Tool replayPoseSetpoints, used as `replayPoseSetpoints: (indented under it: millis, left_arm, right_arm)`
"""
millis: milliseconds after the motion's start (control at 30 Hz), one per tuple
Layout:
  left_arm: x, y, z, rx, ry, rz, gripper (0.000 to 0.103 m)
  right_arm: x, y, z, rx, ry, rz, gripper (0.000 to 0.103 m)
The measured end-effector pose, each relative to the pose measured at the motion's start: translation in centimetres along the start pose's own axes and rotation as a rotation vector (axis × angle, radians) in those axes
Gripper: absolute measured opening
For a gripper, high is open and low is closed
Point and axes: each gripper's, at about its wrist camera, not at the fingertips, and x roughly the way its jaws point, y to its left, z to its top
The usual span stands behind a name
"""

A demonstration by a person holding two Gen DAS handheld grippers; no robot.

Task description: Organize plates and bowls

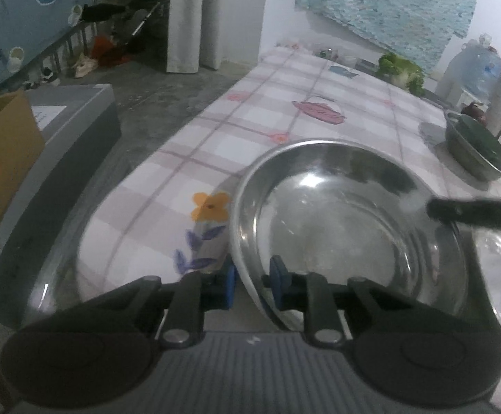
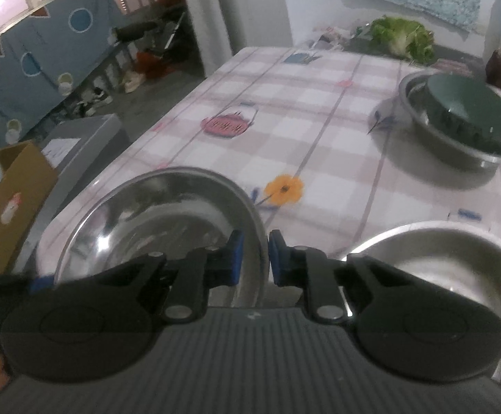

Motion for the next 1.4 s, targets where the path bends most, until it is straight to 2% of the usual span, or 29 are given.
replayPoseSetpoints:
  millis: [267,500,667,733,1033,1400]
  left_arm:
    - [-1.2,2.5,-0.4,-0.056,0.008,0.016,0.021]
    - [-2.1,2.6,-1.4,-0.033,0.031,-0.014,0.021]
    - [-1.9,2.2,-1.3,-0.002,0.053,-0.021,0.024]
    - [-1.7,1.9,-1.2,0.018,0.061,-0.015,0.027]
    - [-1.7,1.6,-1.1,0.021,0.062,0.004,0.027]
    - [-2.2,1.0,-1.6,0.027,0.070,-0.030,0.027]
  right_arm:
    - [-2.5,0.5,-3.2,0.072,0.025,0.114,0.014]
    - [-4.7,0.0,-5.2,0.120,0.030,0.157,0.013]
    - [-4.8,-1.3,-6.0,0.205,0.043,0.199,0.013]
    - [-4.6,-1.5,-6.0,0.220,0.042,0.204,0.013]
    - [-3.5,-1.3,-6.0,0.244,0.049,0.206,0.014]
    - [-4.0,-1.8,-6.1,0.252,0.040,0.184,0.014]
